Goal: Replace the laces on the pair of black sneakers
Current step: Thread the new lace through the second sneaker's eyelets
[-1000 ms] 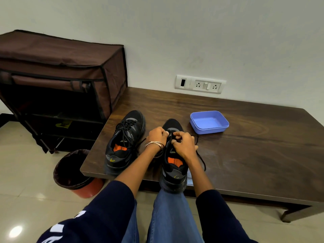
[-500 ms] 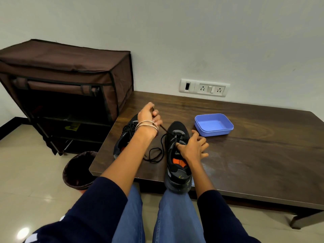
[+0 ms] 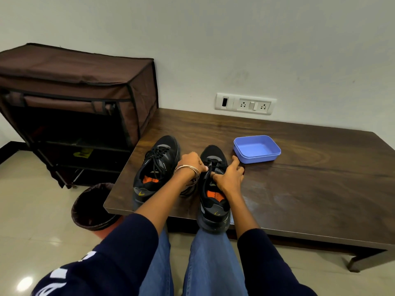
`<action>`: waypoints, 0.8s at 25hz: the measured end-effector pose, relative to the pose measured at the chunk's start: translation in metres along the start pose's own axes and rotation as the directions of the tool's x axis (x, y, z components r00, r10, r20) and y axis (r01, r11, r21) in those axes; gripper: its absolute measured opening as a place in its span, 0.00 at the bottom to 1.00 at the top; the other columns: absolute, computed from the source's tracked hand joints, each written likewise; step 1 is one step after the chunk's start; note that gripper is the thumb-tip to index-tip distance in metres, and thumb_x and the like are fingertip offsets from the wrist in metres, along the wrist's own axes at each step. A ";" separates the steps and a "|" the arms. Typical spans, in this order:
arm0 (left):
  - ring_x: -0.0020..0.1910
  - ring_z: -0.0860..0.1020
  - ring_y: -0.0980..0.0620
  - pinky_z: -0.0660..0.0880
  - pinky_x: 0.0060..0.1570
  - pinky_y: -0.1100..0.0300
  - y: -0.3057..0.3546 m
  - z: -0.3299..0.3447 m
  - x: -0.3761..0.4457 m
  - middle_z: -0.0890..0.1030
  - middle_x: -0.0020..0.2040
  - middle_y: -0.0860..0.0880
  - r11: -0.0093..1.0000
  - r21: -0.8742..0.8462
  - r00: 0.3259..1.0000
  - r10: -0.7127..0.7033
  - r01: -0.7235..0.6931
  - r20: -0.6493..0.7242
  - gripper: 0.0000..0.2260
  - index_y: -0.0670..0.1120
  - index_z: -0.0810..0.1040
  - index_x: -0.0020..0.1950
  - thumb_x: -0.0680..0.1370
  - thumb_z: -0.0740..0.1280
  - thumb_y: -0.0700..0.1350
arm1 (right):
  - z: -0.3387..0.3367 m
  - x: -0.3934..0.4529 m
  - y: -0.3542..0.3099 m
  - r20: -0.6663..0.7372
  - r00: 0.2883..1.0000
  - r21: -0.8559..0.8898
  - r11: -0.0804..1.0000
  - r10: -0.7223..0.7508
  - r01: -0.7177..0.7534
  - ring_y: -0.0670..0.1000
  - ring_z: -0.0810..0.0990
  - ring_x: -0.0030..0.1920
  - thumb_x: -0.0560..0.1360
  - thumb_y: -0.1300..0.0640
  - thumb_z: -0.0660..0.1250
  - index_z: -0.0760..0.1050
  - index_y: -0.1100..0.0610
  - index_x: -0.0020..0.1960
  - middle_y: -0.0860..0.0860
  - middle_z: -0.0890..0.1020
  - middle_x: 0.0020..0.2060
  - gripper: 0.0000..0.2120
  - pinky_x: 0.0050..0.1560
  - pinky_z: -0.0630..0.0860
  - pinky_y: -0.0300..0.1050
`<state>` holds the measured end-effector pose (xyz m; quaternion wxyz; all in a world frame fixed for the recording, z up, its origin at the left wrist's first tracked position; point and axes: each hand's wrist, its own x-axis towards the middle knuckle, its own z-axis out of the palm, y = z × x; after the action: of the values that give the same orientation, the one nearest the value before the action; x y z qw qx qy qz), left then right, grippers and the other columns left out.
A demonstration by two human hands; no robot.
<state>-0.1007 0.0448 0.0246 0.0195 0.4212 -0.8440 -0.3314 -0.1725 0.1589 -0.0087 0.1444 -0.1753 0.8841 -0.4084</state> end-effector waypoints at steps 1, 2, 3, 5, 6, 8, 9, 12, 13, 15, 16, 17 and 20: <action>0.47 0.81 0.44 0.79 0.50 0.53 -0.003 0.000 0.000 0.82 0.48 0.44 1.000 -0.025 1.000 0.005 -0.004 0.013 0.07 0.44 0.84 0.41 0.73 0.73 0.48 | 0.000 0.000 0.001 0.001 1.000 0.006 1.000 -0.003 0.003 0.64 0.60 0.71 0.69 0.56 0.76 0.50 0.54 0.77 0.61 0.59 0.70 0.47 0.66 0.66 0.61; 0.46 0.80 0.46 0.78 0.48 0.55 -0.005 0.000 -0.001 0.82 0.46 0.45 0.998 -0.065 1.000 0.020 -0.019 0.021 0.06 0.44 0.83 0.41 0.74 0.72 0.47 | 0.001 -0.001 0.002 -0.001 1.000 0.011 1.000 -0.001 0.001 0.64 0.59 0.71 0.69 0.56 0.76 0.50 0.54 0.77 0.61 0.59 0.70 0.47 0.66 0.66 0.61; 0.44 0.79 0.47 0.76 0.45 0.58 -0.003 -0.001 -0.002 0.82 0.43 0.46 0.989 -0.145 0.999 0.041 -0.038 0.016 0.06 0.46 0.82 0.40 0.75 0.71 0.46 | 0.000 -0.001 0.002 -0.003 1.000 0.016 1.000 0.001 -0.001 0.64 0.60 0.71 0.69 0.56 0.76 0.49 0.54 0.77 0.61 0.59 0.71 0.47 0.66 0.66 0.61; 0.38 0.75 0.50 0.70 0.34 0.62 0.006 -0.005 -0.007 0.78 0.37 0.48 0.885 -0.460 0.997 0.070 -0.068 -0.013 0.08 0.48 0.77 0.38 0.77 0.66 0.42 | 0.000 0.000 0.002 0.000 1.000 0.038 0.999 0.015 -0.015 0.64 0.60 0.71 0.69 0.56 0.76 0.47 0.54 0.78 0.62 0.59 0.71 0.48 0.66 0.66 0.61; 0.36 0.74 0.51 0.67 0.28 0.63 0.011 -0.010 -0.010 0.77 0.37 0.48 0.745 -0.663 0.997 0.072 -0.075 -0.032 0.09 0.48 0.74 0.38 0.78 0.63 0.41 | 0.001 0.000 0.002 0.001 1.000 0.049 0.999 0.025 -0.025 0.65 0.61 0.71 0.69 0.56 0.76 0.46 0.54 0.78 0.62 0.59 0.71 0.49 0.67 0.66 0.61; 0.37 0.77 0.52 0.60 0.21 0.66 0.023 -0.026 -0.014 0.81 0.40 0.48 0.316 -0.947 0.995 0.093 -0.063 -0.035 0.09 0.48 0.71 0.42 0.81 0.58 0.40 | 0.001 0.001 0.002 0.000 0.999 0.046 0.998 0.035 -0.035 0.65 0.61 0.71 0.69 0.56 0.76 0.44 0.54 0.78 0.62 0.59 0.71 0.51 0.67 0.66 0.61; 0.37 0.79 0.51 0.59 0.21 0.66 0.027 -0.036 -0.017 0.83 0.40 0.48 0.120 -0.991 0.992 0.117 -0.054 -0.039 0.09 0.47 0.69 0.43 0.82 0.56 0.40 | 0.002 0.001 0.002 0.002 0.999 0.041 0.999 0.035 -0.035 0.65 0.61 0.71 0.69 0.56 0.77 0.45 0.55 0.78 0.62 0.60 0.71 0.51 0.67 0.66 0.61; 0.25 0.73 0.54 0.58 0.19 0.67 0.033 -0.050 -0.021 0.77 0.31 0.49 -0.050 -0.993 0.984 0.136 -0.108 -0.113 0.08 0.47 0.68 0.44 0.82 0.55 0.42 | 0.003 0.000 0.002 -0.035 0.999 0.040 0.998 -0.036 0.038 0.64 0.64 0.69 0.68 0.57 0.78 0.52 0.55 0.77 0.60 0.62 0.69 0.47 0.65 0.68 0.58; 0.22 0.68 0.55 0.57 0.18 0.66 0.032 -0.048 -0.021 0.74 0.29 0.50 0.042 -0.989 0.984 0.116 -0.140 -0.135 0.08 0.47 0.69 0.44 0.82 0.56 0.43 | 0.003 -0.001 0.002 -0.064 0.995 0.041 0.996 -0.073 0.076 0.63 0.66 0.67 0.67 0.58 0.78 0.56 0.55 0.75 0.59 0.63 0.68 0.45 0.63 0.69 0.55; 0.22 0.68 0.56 0.63 0.22 0.64 0.025 -0.036 -0.019 0.73 0.30 0.49 0.447 -0.872 0.980 0.087 -0.198 -0.178 0.05 0.47 0.71 0.49 0.81 0.60 0.47 | 0.002 -0.003 0.002 -0.125 0.985 0.035 0.992 -0.116 0.122 0.62 0.66 0.63 0.65 0.60 0.79 0.60 0.56 0.71 0.59 0.62 0.66 0.41 0.61 0.69 0.50; 0.27 0.72 0.55 0.69 0.28 0.62 0.017 -0.028 -0.016 0.75 0.34 0.49 0.677 -0.708 0.978 0.093 -0.200 -0.187 0.07 0.48 0.71 0.54 0.80 0.62 0.50 | 0.002 -0.004 0.002 -0.147 0.982 0.044 0.991 -0.116 0.124 0.62 0.65 0.63 0.65 0.61 0.79 0.61 0.56 0.70 0.60 0.61 0.65 0.40 0.61 0.68 0.48; 0.35 0.77 0.52 0.74 0.36 0.58 0.008 -0.019 -0.013 0.77 0.40 0.49 0.863 -0.468 0.978 0.126 -0.192 -0.168 0.12 0.50 0.72 0.59 0.78 0.65 0.52 | 0.002 -0.005 0.002 -0.163 0.980 0.065 0.990 -0.111 0.123 0.62 0.65 0.63 0.64 0.61 0.79 0.61 0.56 0.70 0.60 0.60 0.65 0.41 0.61 0.67 0.48; 0.52 0.79 0.42 0.77 0.50 0.51 -0.005 -0.002 -0.008 0.80 0.54 0.45 0.980 0.148 0.989 0.141 -0.133 -0.045 0.13 0.52 0.78 0.60 0.76 0.67 0.52 | 0.003 -0.003 0.003 -0.158 0.984 0.104 0.990 -0.078 0.095 0.63 0.65 0.63 0.63 0.60 0.80 0.55 0.56 0.74 0.62 0.59 0.65 0.49 0.63 0.68 0.49</action>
<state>-0.0919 0.0472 0.0249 0.0351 0.3716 -0.8919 -0.2554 -0.1695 0.1599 -0.0127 0.0674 -0.1732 0.8599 -0.4754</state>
